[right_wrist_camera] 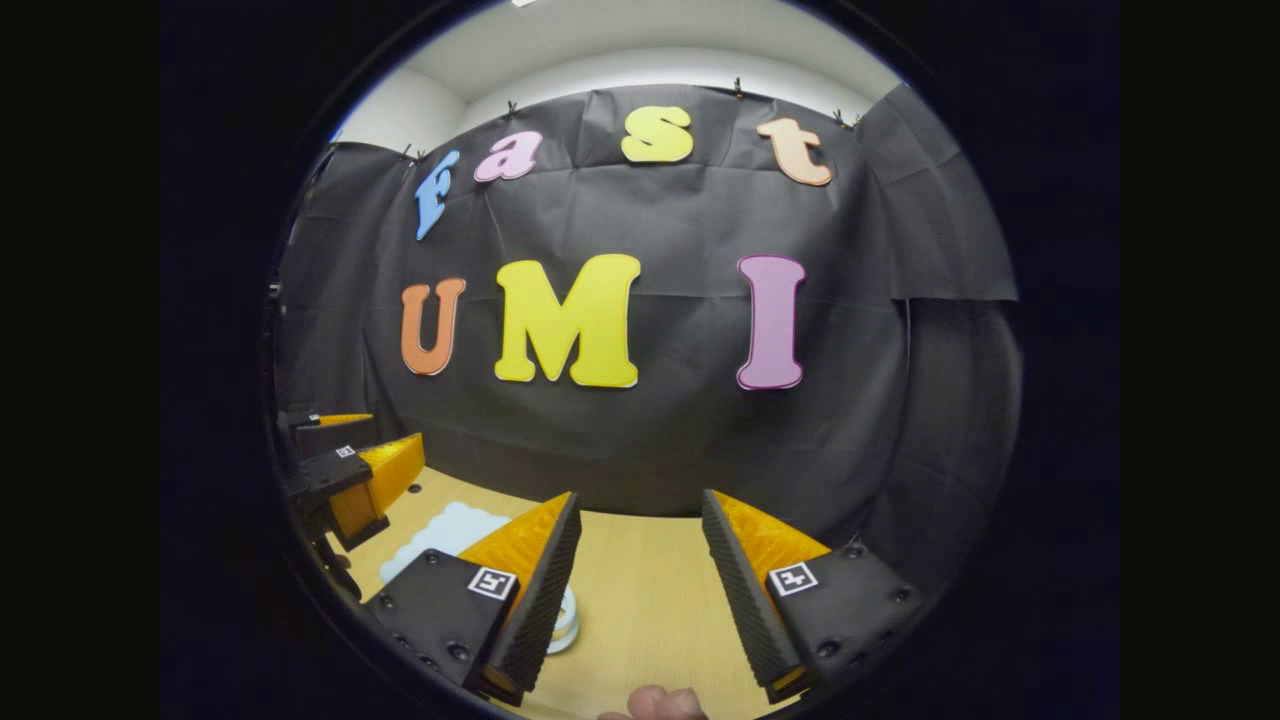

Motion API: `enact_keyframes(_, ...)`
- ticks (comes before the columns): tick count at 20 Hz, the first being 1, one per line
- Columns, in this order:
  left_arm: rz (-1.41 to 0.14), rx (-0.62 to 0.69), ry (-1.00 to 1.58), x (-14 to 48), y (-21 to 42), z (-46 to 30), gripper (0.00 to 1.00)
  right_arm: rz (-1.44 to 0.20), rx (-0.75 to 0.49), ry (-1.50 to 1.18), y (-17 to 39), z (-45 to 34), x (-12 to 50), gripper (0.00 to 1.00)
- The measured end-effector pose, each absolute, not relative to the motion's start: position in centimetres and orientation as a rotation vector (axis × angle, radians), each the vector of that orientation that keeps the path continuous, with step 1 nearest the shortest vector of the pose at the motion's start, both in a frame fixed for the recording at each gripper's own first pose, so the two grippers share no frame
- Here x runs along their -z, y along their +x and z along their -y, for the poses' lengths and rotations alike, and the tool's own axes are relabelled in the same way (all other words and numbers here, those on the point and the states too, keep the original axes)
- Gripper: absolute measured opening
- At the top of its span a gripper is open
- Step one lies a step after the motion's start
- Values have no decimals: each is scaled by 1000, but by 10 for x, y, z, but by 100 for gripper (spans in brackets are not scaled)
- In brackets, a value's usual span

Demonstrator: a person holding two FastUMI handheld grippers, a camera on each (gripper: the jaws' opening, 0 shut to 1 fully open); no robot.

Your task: First open the suitcase, pack the skin care products into it, and then close the suitcase.

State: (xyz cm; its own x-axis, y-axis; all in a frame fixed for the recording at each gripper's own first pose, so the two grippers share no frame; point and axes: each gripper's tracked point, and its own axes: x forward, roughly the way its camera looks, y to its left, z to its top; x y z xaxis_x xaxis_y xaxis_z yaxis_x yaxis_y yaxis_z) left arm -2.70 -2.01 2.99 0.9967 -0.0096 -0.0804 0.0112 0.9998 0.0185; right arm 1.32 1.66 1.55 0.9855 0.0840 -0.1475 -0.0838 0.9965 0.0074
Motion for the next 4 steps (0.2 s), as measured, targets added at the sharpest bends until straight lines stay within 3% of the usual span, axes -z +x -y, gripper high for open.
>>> enact_keyframes(4, -79, 10, 12, -30, -29, 19, 99, -134, -72, -7, 10, -26, -20, 74)
